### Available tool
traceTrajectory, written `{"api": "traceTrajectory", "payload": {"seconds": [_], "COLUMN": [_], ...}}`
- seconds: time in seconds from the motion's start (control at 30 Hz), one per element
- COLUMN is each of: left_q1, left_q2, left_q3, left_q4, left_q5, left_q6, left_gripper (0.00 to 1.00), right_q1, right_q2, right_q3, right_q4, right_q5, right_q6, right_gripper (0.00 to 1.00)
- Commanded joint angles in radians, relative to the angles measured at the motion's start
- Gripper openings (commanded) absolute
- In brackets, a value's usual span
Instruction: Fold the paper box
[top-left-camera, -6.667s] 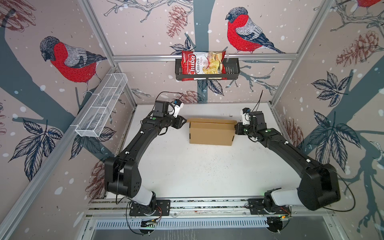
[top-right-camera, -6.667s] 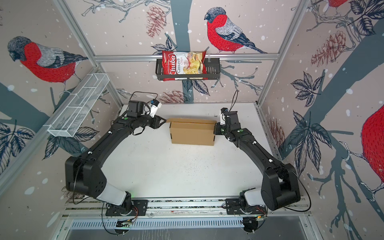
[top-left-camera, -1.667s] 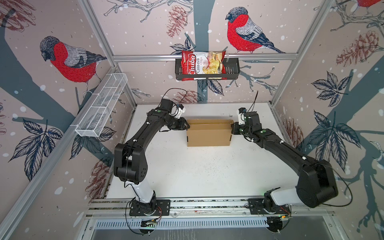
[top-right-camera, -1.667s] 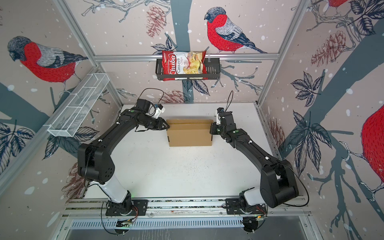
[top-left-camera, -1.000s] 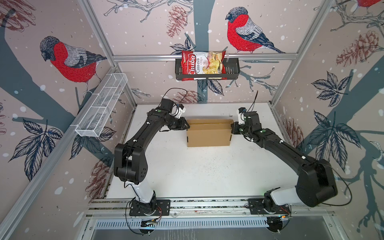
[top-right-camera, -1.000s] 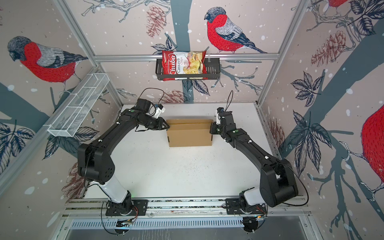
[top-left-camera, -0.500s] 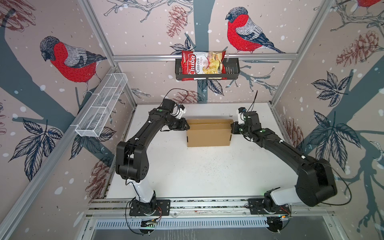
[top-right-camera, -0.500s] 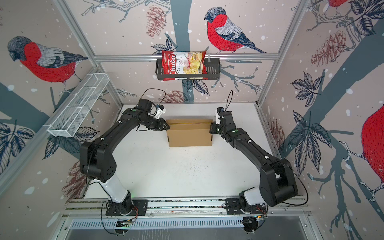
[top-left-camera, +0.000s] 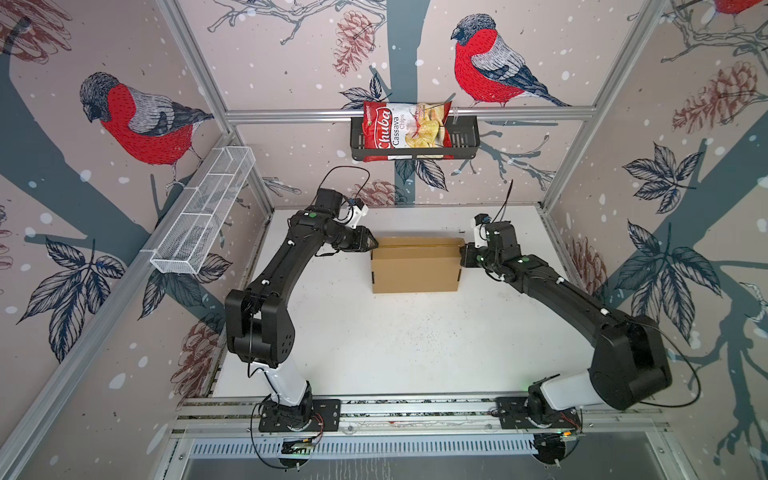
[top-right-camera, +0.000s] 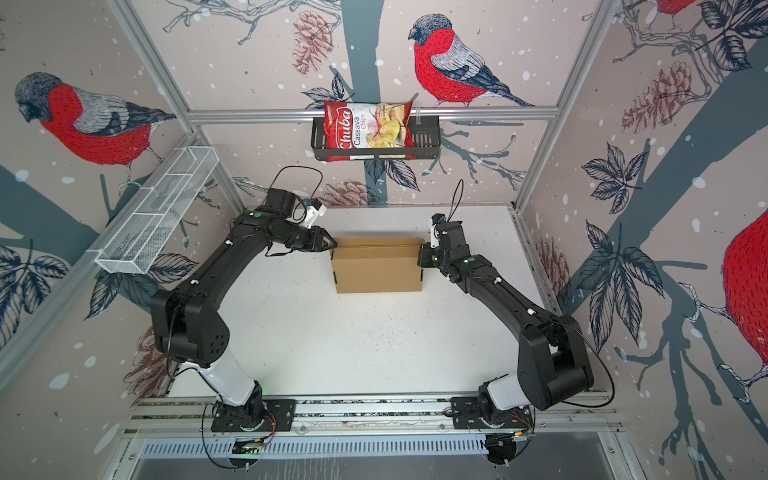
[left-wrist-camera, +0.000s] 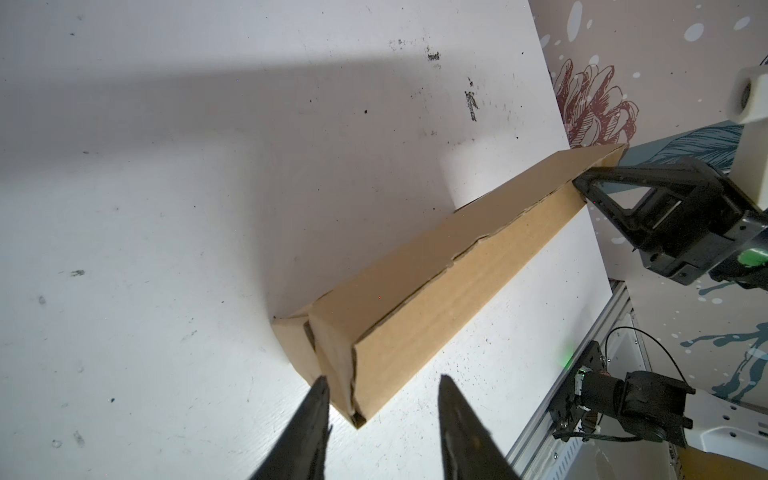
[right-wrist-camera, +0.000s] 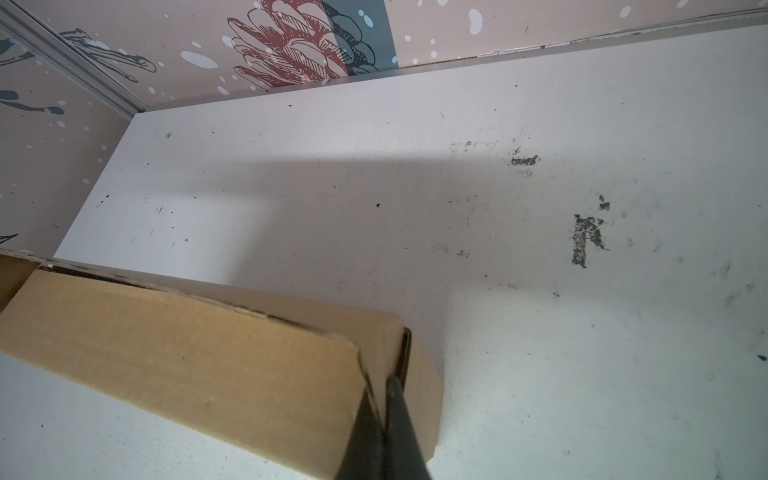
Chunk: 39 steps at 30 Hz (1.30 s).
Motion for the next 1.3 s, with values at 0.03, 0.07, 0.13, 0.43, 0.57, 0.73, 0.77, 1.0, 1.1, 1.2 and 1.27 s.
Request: {"api": "traceTrajectory", "payload": {"seconds": [0.03,0.07,0.13,0.43,0.57,0.73,0.77,1.0,1.1,1.2,1.27], "left_q1": [0.003,0.001,0.001,0.002,0.002,0.003,0.001,0.001,0.001,0.001,0.002], "left_q2": [0.013,0.015,0.015,0.021,0.021,0.019,0.019,0.006,0.007,0.014,0.013], "left_q3": [0.007,0.005,0.001,0.002,-0.007,-0.038,-0.044,-0.079,-0.089,-0.099,-0.098], "left_q4": [-0.024,-0.028,-0.032,-0.039,-0.032,-0.011,-0.005,0.004,0.005,0.008,0.006], "left_q5": [0.013,0.008,-0.001,-0.004,0.007,0.007,0.009,0.007,0.001,-0.003,-0.008], "left_q6": [0.028,0.03,0.032,0.031,0.025,0.017,0.015,0.015,0.019,0.02,0.02], "left_gripper": [0.33,0.31,0.27,0.12,0.11,0.1,0.1,0.06,0.06,0.05,0.04], "right_q1": [0.006,0.006,0.007,0.008,0.008,0.008,0.007,0.008,0.008,0.01,0.01], "right_q2": [0.01,0.011,0.01,0.012,0.012,0.014,0.014,0.014,0.011,0.008,0.005], "right_q3": [-0.006,-0.007,-0.008,-0.008,-0.008,-0.011,-0.012,-0.013,-0.01,-0.01,-0.01], "right_q4": [-0.135,-0.135,-0.135,-0.132,-0.134,-0.131,-0.131,-0.131,-0.131,-0.132,-0.132], "right_q5": [-0.019,-0.018,-0.018,-0.018,-0.018,-0.018,-0.018,-0.017,-0.016,-0.015,-0.017], "right_q6": [0.002,0.001,0.001,0.001,0.001,0.003,0.004,0.004,0.007,0.009,0.01], "right_gripper": [0.0,0.0,0.0,0.0,0.0,0.0,0.0,0.0,0.0,0.0,0.0]}}
